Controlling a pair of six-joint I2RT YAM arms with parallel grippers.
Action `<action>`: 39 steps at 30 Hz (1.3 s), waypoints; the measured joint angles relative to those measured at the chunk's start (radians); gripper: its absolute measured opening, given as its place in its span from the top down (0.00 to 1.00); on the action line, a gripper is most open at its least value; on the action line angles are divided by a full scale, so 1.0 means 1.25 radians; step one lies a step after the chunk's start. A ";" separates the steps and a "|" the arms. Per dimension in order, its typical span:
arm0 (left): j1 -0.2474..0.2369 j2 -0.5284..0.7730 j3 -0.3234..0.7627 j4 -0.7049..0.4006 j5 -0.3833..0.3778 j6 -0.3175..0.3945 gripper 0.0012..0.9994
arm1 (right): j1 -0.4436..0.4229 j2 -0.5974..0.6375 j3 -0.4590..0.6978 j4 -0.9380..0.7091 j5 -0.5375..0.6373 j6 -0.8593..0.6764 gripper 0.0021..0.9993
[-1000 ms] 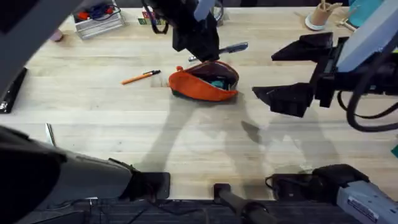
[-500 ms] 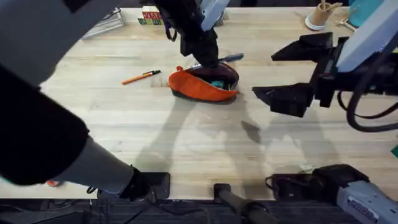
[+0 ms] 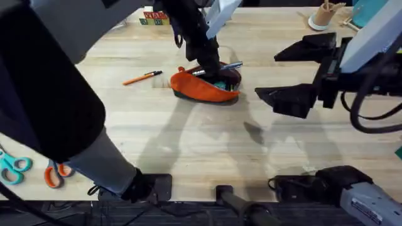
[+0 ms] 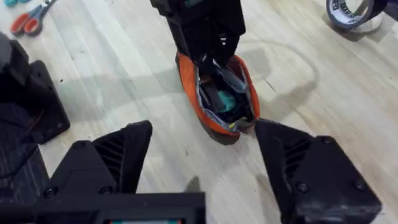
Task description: Unzip the bag, pick up the pens from the table one at a time and place them inside, then zip the bag closed.
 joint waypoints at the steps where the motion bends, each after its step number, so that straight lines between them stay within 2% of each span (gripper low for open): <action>1: 0.000 0.000 0.000 0.001 -0.001 0.000 0.96 | 0.000 0.000 0.000 0.000 0.000 0.000 0.00; 11: 0.000 0.003 0.000 0.041 -0.011 0.000 0.96 | 0.000 0.000 0.000 0.000 0.000 0.000 0.00; 28: 0.000 0.063 0.000 0.042 -0.057 0.000 0.96 | 0.000 0.000 0.000 0.000 0.000 0.000 0.00; 39: -0.001 0.064 0.000 0.037 -0.102 0.000 0.96 | 0.000 0.000 0.000 0.000 0.000 0.000 0.00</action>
